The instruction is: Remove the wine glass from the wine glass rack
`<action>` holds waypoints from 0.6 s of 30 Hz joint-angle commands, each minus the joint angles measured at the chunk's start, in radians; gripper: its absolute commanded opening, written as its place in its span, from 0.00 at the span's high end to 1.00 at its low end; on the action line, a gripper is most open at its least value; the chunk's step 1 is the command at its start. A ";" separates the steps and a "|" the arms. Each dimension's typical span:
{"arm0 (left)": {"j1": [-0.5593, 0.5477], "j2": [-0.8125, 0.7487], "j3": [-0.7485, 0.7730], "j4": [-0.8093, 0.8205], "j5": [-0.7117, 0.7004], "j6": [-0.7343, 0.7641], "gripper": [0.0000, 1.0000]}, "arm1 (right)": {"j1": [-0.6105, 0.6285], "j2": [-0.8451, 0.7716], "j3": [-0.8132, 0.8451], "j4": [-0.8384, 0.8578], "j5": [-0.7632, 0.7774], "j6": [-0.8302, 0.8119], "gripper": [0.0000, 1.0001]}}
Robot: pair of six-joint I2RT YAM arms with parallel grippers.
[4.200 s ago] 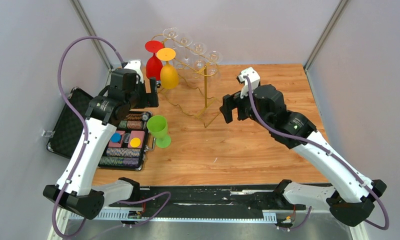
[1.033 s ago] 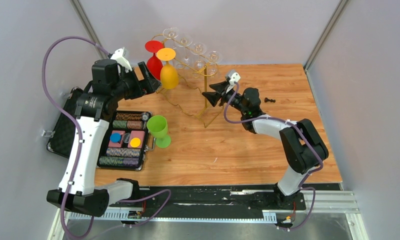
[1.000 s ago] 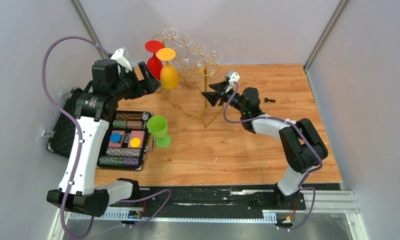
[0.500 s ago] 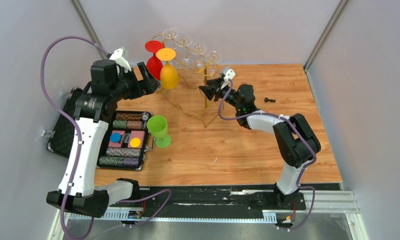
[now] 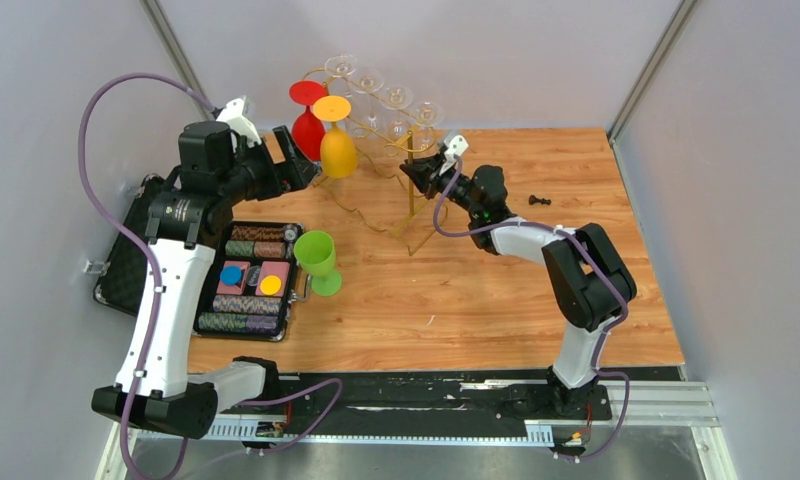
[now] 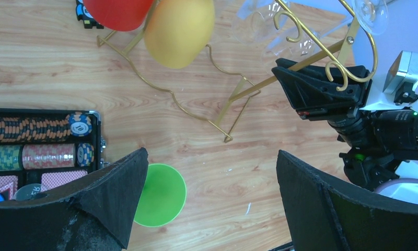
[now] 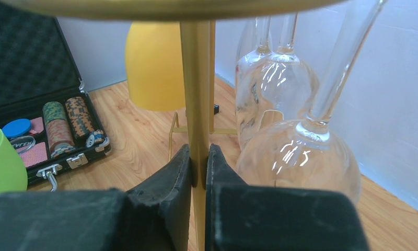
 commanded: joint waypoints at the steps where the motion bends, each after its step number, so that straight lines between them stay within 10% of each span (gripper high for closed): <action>1: 0.010 -0.027 -0.008 0.006 0.003 0.015 0.00 | 0.011 0.010 0.051 0.012 -0.012 -0.020 0.98; 18: 0.012 -0.051 -0.017 -0.008 0.003 0.010 0.00 | 0.012 -0.080 -0.043 0.035 0.192 -0.117 1.00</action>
